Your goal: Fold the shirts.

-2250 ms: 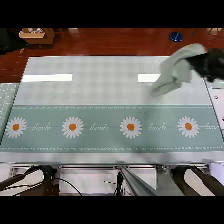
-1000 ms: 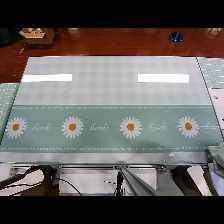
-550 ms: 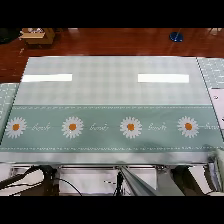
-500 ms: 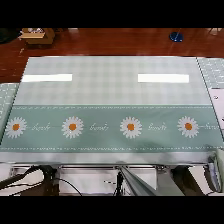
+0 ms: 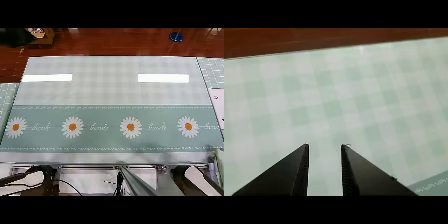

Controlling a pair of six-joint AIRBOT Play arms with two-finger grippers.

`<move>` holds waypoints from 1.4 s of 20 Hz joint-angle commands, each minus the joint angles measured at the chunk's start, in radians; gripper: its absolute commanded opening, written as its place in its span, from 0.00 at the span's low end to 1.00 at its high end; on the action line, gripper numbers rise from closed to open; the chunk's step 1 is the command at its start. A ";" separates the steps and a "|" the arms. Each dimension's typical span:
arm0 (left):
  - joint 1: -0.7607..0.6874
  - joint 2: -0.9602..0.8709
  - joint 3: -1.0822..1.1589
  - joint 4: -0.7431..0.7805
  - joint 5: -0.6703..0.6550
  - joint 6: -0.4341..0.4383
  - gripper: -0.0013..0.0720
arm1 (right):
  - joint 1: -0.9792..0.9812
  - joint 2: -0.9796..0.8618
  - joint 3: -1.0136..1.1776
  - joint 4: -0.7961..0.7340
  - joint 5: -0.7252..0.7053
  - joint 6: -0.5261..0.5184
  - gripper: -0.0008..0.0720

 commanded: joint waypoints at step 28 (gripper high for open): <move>-0.650 -0.312 0.001 0.643 -0.371 -0.340 0.87 | 0.777 -0.241 0.069 -0.618 0.500 0.063 0.59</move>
